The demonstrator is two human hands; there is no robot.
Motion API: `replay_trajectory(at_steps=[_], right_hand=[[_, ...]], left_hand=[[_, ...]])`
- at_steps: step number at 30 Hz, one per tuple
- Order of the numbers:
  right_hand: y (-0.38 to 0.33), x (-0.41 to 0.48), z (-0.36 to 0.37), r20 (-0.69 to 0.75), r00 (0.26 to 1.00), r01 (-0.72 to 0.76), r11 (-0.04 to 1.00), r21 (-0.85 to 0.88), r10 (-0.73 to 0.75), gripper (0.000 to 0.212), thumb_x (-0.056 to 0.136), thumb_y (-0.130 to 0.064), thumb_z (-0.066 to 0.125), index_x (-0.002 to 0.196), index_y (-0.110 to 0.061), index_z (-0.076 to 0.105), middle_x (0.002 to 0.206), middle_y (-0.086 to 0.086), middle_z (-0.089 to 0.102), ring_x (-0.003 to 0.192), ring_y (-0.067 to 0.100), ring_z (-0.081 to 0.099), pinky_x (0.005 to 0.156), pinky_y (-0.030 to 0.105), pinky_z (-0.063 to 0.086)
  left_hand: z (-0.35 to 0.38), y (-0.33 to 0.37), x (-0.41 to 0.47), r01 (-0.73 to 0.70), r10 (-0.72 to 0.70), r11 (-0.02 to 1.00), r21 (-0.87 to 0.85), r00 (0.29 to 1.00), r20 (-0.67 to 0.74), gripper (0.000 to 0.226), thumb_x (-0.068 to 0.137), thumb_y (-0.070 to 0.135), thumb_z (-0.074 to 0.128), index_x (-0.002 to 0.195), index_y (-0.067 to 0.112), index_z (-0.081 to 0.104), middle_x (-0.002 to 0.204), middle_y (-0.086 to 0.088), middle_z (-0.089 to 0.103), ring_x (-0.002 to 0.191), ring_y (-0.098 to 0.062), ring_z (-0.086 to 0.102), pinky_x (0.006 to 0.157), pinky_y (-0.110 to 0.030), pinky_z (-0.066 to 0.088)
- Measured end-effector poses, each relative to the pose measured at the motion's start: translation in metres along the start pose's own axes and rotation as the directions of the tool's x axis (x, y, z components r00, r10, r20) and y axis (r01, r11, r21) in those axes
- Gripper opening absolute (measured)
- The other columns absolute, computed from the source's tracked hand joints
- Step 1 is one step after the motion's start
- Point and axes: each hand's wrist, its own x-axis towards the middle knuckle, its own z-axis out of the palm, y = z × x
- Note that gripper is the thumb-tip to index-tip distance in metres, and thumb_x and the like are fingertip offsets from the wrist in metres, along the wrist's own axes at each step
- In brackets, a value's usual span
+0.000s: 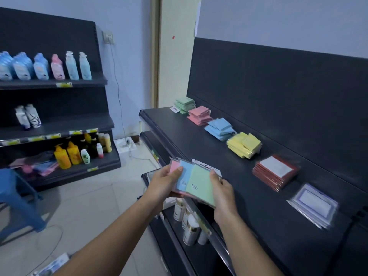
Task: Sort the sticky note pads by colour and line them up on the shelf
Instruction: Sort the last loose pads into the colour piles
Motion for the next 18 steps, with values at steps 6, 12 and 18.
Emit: replay_trajectory(at_steps=[6, 12, 18], right_hand=[[-0.022, 0.085, 0.032, -0.028, 0.999, -0.014, 0.996, 0.087, 0.016, 0.029, 0.094, -0.036, 0.053, 0.093, -0.007, 0.056, 0.086, 0.014, 0.069, 0.069, 0.027, 0.067, 0.048, 0.028, 0.052], [-0.040, 0.158, 0.054, -0.071, 0.997, -0.026, 0.993, 0.116, 0.034, 0.035, 0.093, -0.040, 0.052, 0.099, -0.005, 0.055, 0.083, 0.016, 0.069, 0.055, 0.025, 0.062, 0.038, 0.023, 0.046], [-0.042, 0.208, 0.069, -0.156, 0.986, -0.035, 0.987, 0.159, 0.060, 0.038, 0.091, -0.041, 0.054, 0.105, -0.005, 0.056, 0.086, 0.016, 0.069, 0.063, 0.026, 0.061, 0.038, 0.025, 0.043]], left_hand=[[-0.007, 0.031, 0.105, 0.014, -0.011, 0.999, 0.036, 0.996, -0.093, 0.019, 0.096, 0.012, 0.037, 0.088, 0.012, 0.054, 0.078, -0.009, 0.067, 0.063, -0.021, 0.066, 0.055, -0.031, 0.055], [-0.012, 0.051, 0.204, 0.001, 0.010, 0.992, 0.126, 0.996, -0.089, 0.011, 0.092, 0.007, 0.040, 0.091, 0.009, 0.050, 0.078, -0.008, 0.064, 0.059, -0.015, 0.066, 0.047, -0.027, 0.052], [-0.019, 0.072, 0.290, -0.031, 0.027, 0.999, -0.018, 0.984, -0.175, 0.013, 0.096, 0.008, 0.043, 0.103, 0.007, 0.054, 0.080, -0.006, 0.061, 0.068, -0.016, 0.060, 0.044, -0.021, 0.051]])
